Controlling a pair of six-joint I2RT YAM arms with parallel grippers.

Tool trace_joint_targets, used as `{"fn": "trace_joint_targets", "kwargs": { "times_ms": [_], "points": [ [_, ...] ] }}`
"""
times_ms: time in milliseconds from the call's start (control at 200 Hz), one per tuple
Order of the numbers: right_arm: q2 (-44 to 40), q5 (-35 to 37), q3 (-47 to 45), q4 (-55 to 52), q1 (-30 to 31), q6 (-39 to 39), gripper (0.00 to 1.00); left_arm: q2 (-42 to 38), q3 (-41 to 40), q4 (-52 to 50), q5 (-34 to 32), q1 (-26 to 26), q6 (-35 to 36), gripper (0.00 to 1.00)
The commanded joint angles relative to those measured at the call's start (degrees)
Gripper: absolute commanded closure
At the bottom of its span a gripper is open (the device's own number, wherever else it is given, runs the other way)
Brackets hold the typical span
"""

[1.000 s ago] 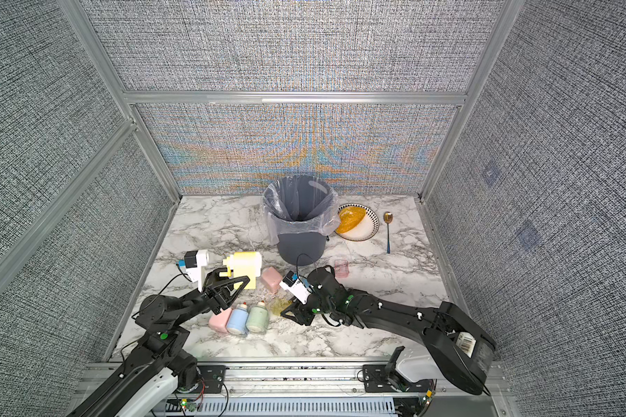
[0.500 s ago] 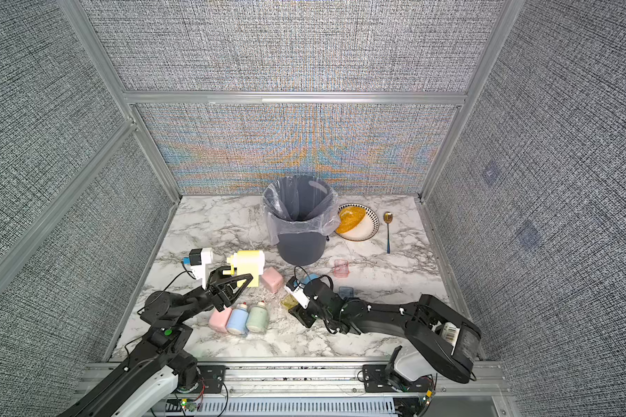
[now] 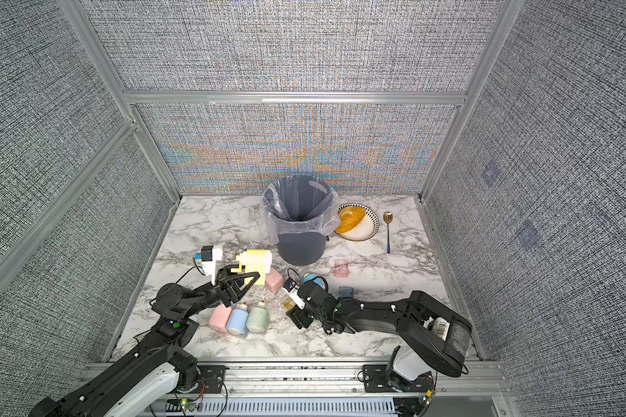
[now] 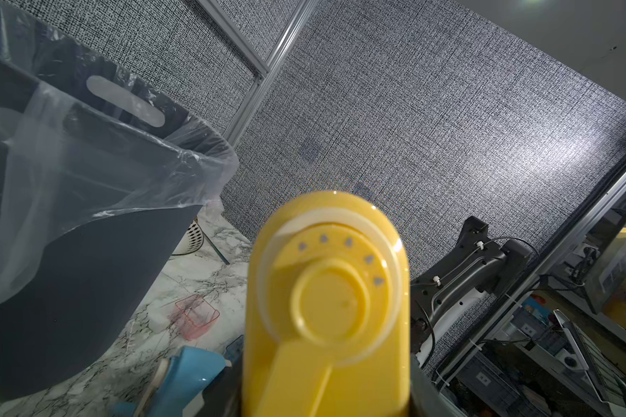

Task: Take out the pencil sharpener tray and clean the shavings
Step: Place the container at the center of the board, then place the pencil sharpener at the center of the board.

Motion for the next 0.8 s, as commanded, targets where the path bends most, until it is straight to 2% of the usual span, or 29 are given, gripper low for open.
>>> {"fn": "trace_joint_targets", "kwargs": {
  "times_ms": [0, 130, 220, 415, 561, 691, 796],
  "points": [
    [-2.7, -0.8, 0.8, -3.0, 0.1, 1.1, 0.2, 0.5, 0.1, 4.1, 1.1, 0.0, 1.0, 0.94],
    [-9.6, -3.1, 2.3, -7.2, -0.1, 2.8, 0.15, 1.3, -0.2, 4.2, 2.1, -0.2, 0.9, 0.94],
    [-14.9, -7.7, 4.2, -10.0, -1.4, 3.4, 0.14, 2.6, 0.2, 4.7, 3.6, -0.7, 0.9, 0.94],
    [-23.0, -26.7, 8.9, -13.4, -9.5, 4.1, 0.14, 7.0, 1.9, 5.0, 6.6, -3.5, 1.8, 0.93],
    [-25.2, -40.6, 14.1, -14.8, -15.9, 5.1, 0.14, 9.1, 2.9, 5.2, 7.9, -5.7, 2.5, 0.93],
    [-25.2, -50.3, 16.6, -13.1, -19.2, 7.0, 0.14, 9.9, 3.6, 5.2, 9.4, -7.0, 2.8, 0.93],
    [-23.8, -54.5, 18.5, -11.9, -20.4, 8.8, 0.14, 10.5, 4.3, 5.1, 10.9, -7.7, 2.8, 0.93]
  ]
}}
